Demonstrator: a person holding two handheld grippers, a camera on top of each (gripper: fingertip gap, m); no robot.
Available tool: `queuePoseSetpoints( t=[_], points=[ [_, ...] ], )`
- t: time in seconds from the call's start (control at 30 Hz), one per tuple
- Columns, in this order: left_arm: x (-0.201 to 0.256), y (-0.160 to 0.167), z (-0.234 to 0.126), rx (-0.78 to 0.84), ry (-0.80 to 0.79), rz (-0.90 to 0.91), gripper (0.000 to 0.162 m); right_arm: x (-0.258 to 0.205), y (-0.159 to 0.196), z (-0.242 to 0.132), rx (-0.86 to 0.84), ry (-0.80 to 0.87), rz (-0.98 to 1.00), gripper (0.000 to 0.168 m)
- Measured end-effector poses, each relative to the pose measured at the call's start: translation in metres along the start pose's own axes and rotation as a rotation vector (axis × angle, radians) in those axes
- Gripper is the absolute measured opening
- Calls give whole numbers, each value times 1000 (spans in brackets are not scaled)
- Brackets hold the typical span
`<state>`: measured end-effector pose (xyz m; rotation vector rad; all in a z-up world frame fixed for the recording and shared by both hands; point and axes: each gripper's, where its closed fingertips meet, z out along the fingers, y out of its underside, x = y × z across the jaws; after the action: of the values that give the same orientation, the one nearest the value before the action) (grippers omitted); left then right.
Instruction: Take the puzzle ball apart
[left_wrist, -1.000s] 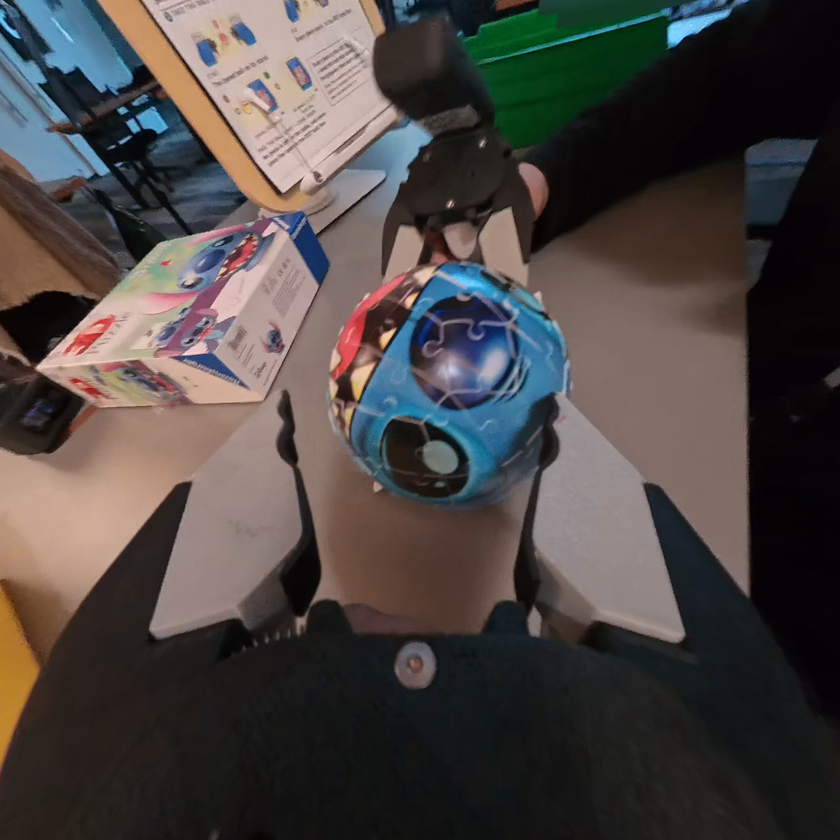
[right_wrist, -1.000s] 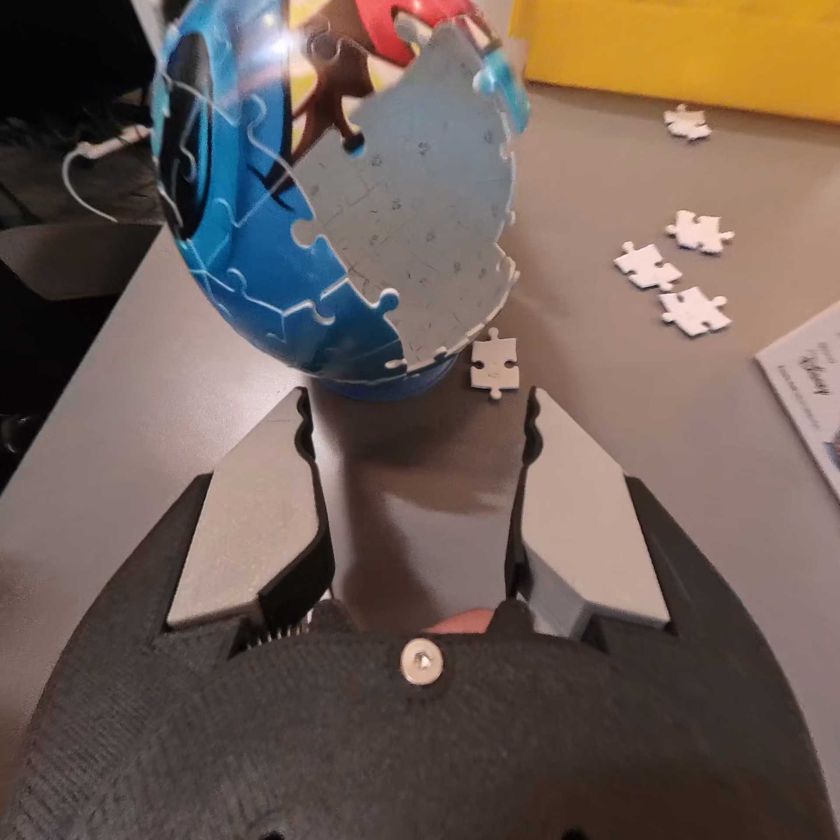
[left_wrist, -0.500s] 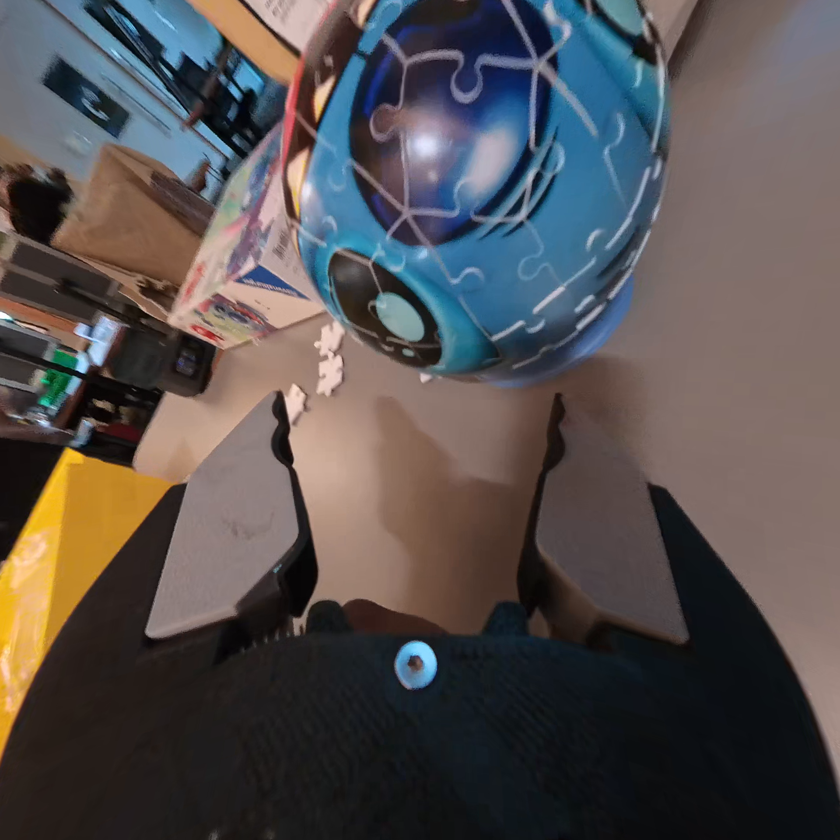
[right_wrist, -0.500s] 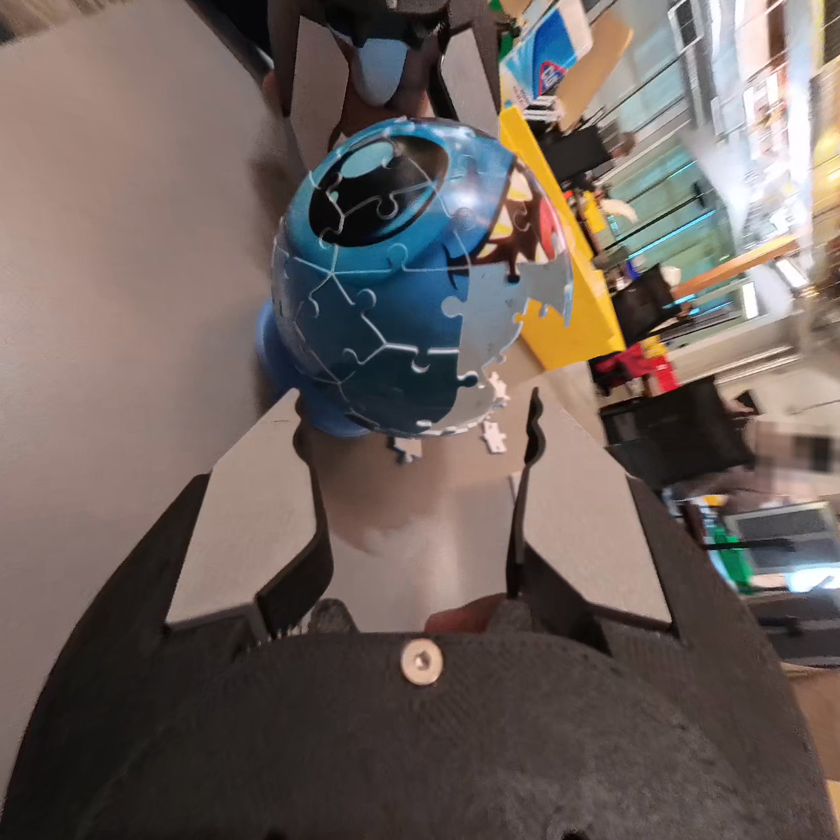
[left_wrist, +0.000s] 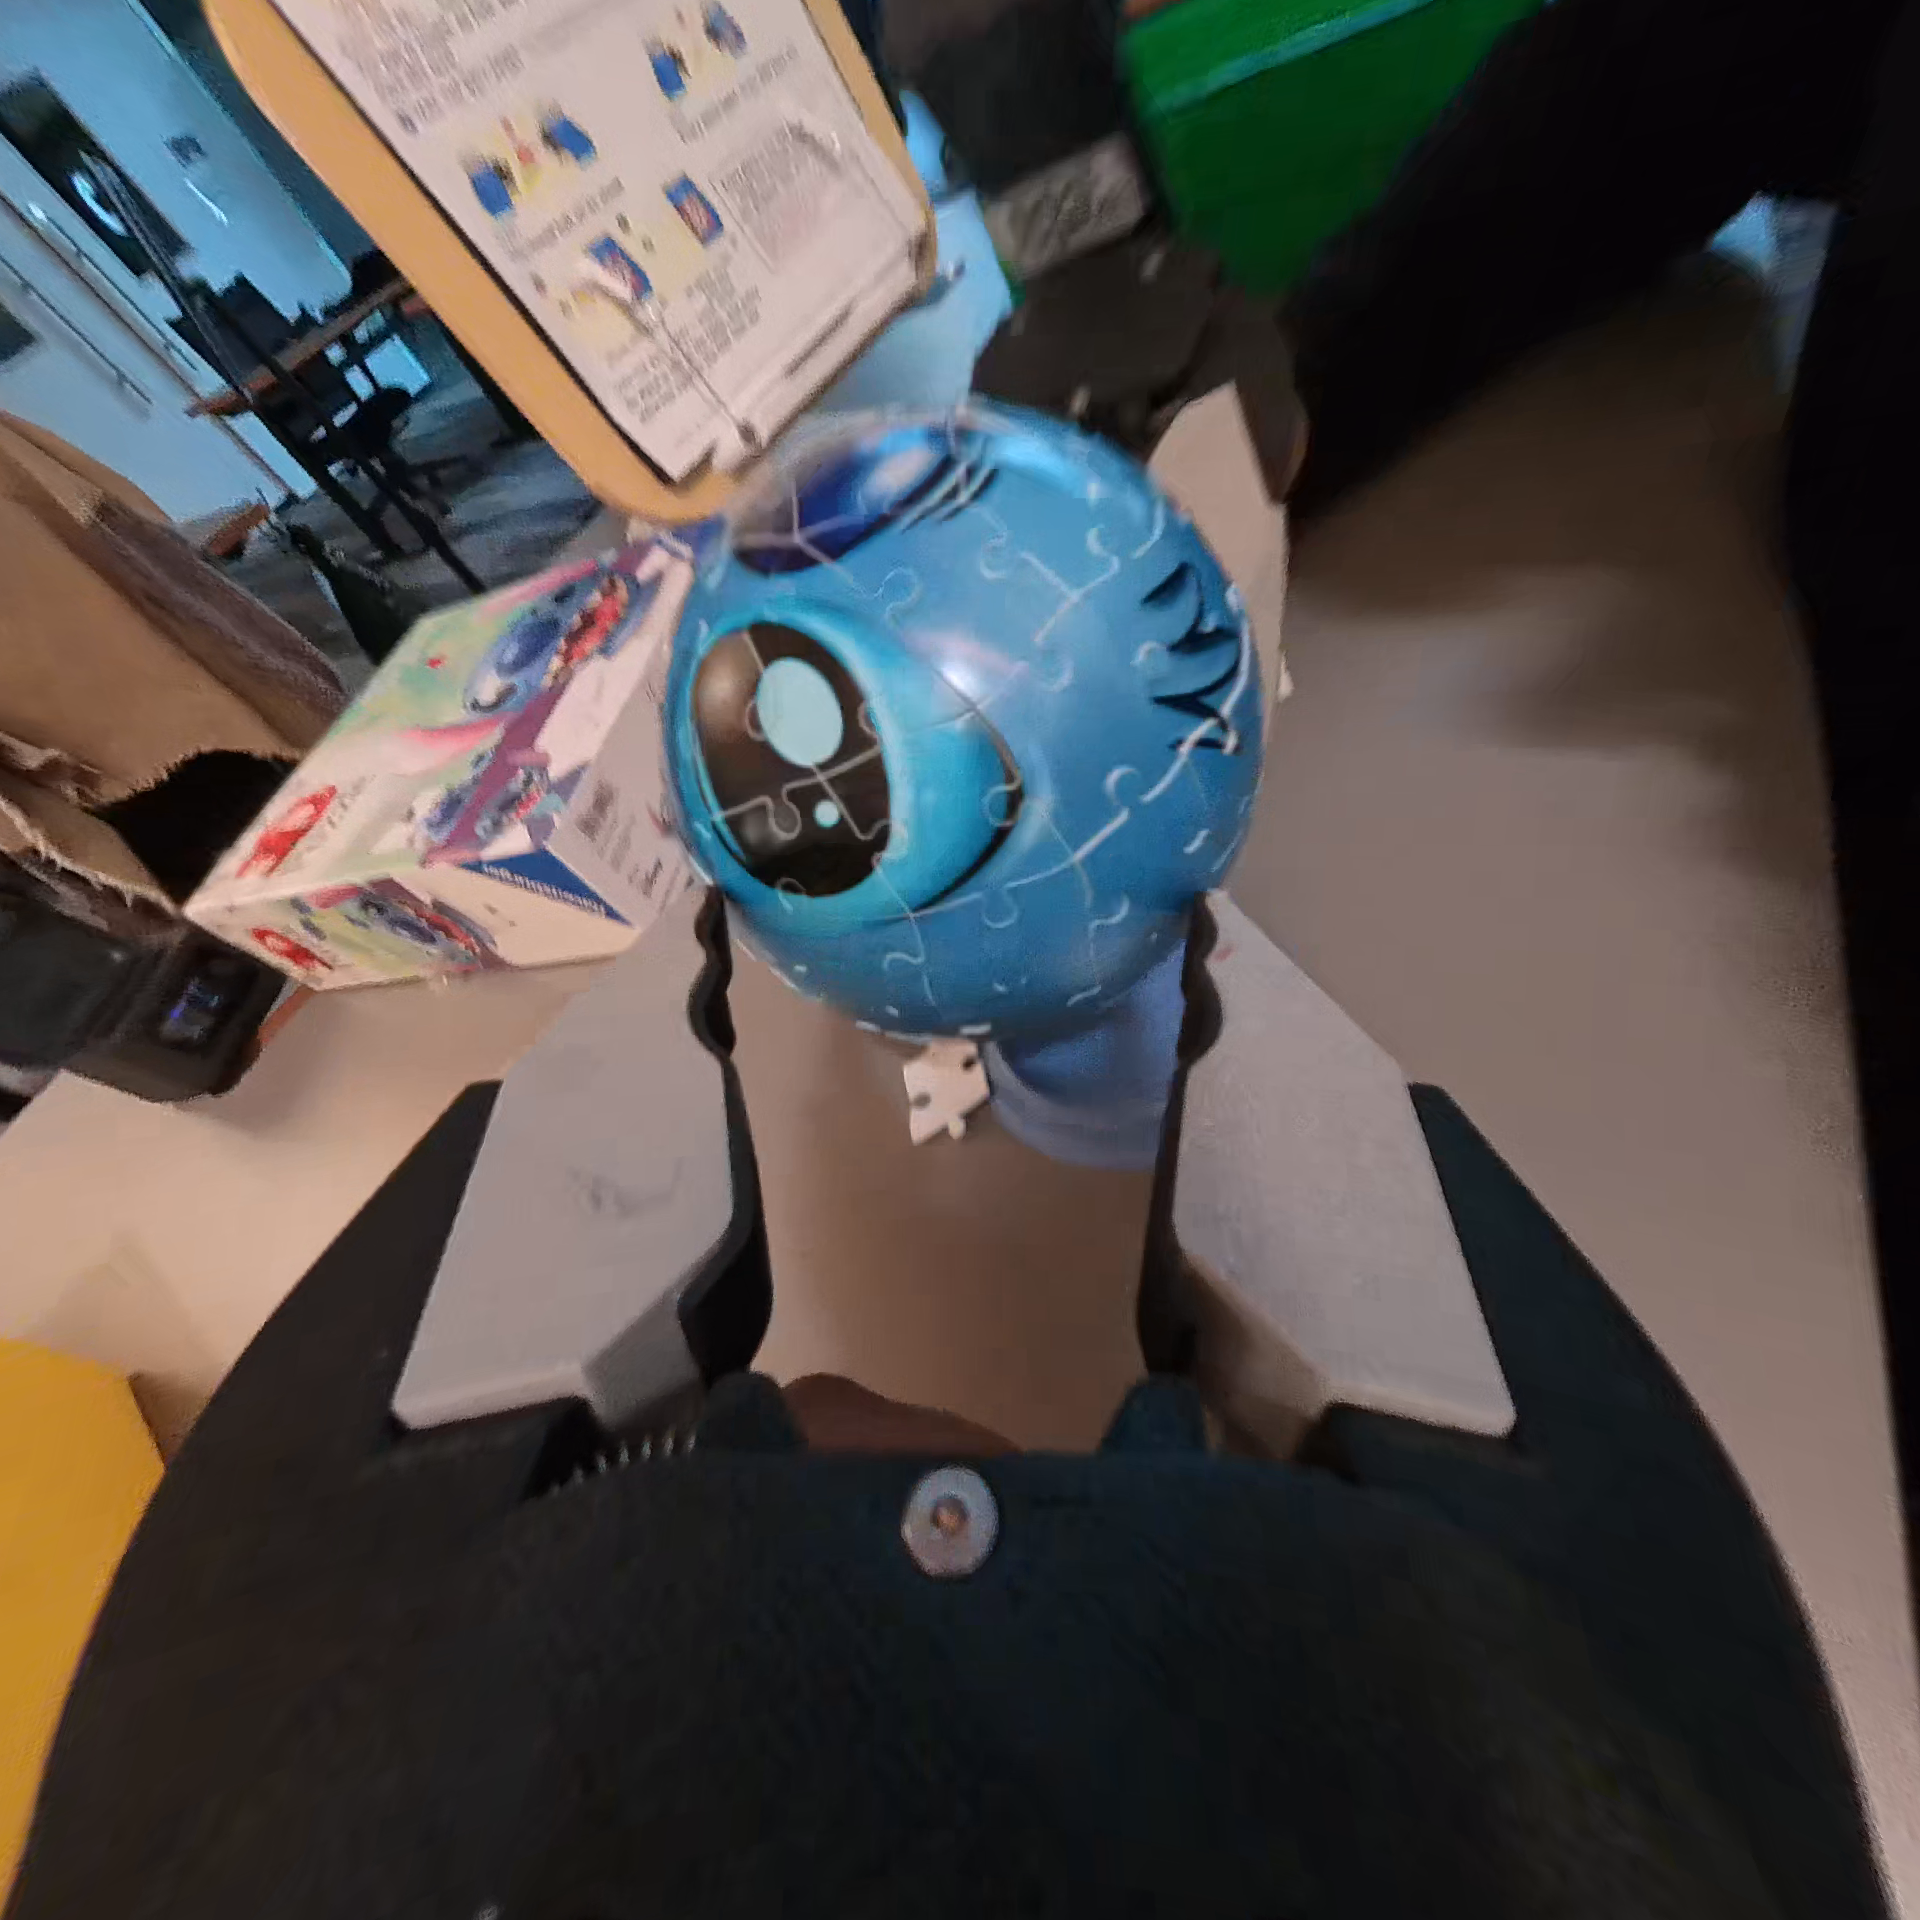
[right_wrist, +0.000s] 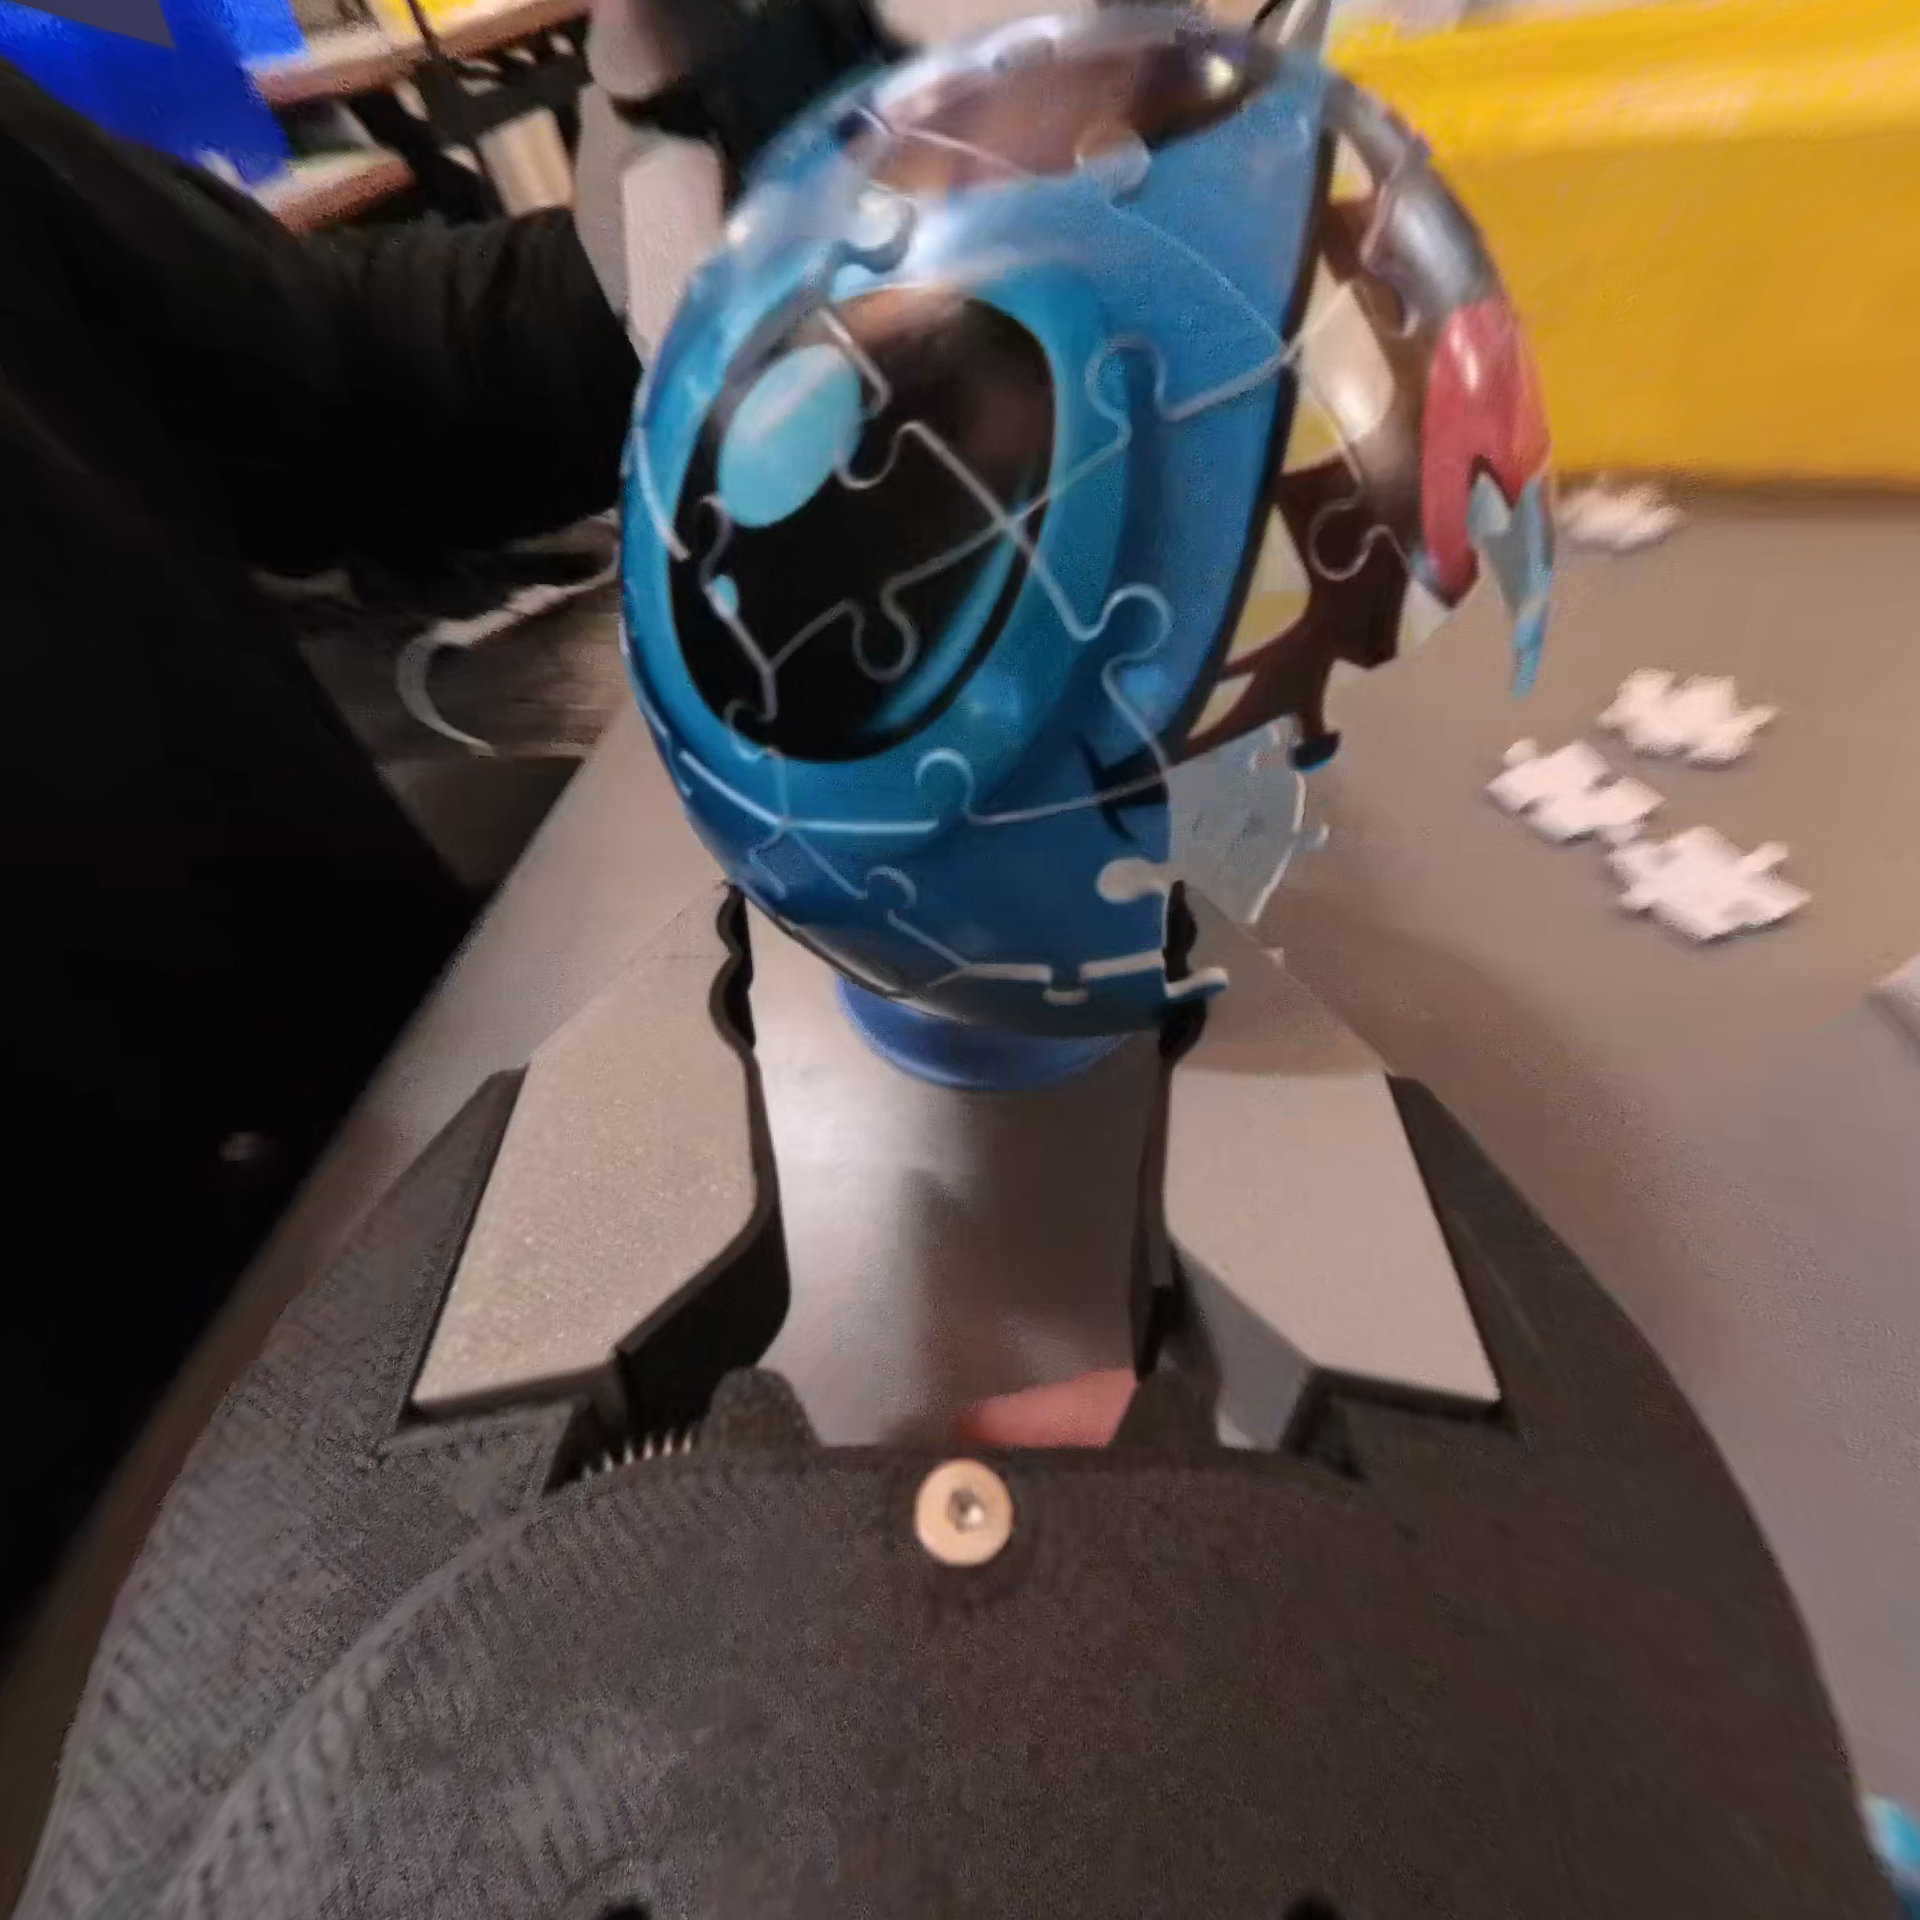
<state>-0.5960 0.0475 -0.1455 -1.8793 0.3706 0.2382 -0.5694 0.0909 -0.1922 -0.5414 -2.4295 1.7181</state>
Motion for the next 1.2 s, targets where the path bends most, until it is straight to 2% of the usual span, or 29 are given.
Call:
queuePoseSetpoints(
  t=[0.03,0.1,0.17,0.27,0.43,0.57,0.6,0.77,0.9,1.03,1.1,1.2],
  points=[
    [-3,-10,-2,35,-11,-6,83,1,3,-1,-15,-44,86,79],
    [-9,-25,-4,87,-31,-21,81,7,7,-4,-12,-71,213,81],
    [-13,-23,-4,74,-34,-26,83,12,2,-11,26,-61,211,71],
    [-17,-10,-5,50,-42,-30,88,15,3,-15,3,2,117,67],
    [-31,31,-6,-59,-88,-23,97,15,10,-12,-29,33,94,72],
    [-44,59,13,-113,-72,-59,100,24,11,-13,-39,80,57,69],
    [-50,63,19,-119,-67,-81,110,27,12,-13,-48,90,58,70],
    [-76,63,31,-82,-43,-132,97,51,5,-36,-32,194,24,69],
    [-90,57,32,-48,-46,-237,97,95,-11,-77,6,309,48,69],
    [-101,69,35,-106,-86,-339,100,129,-30,-90,66,226,206,76],
    [-100,73,37,-129,-86,-332,104,141,-37,-82,65,192,245,78],
    [-96,72,37,-129,-60,-287,102,147,-52,-63,66,112,280,81]
  ],
)
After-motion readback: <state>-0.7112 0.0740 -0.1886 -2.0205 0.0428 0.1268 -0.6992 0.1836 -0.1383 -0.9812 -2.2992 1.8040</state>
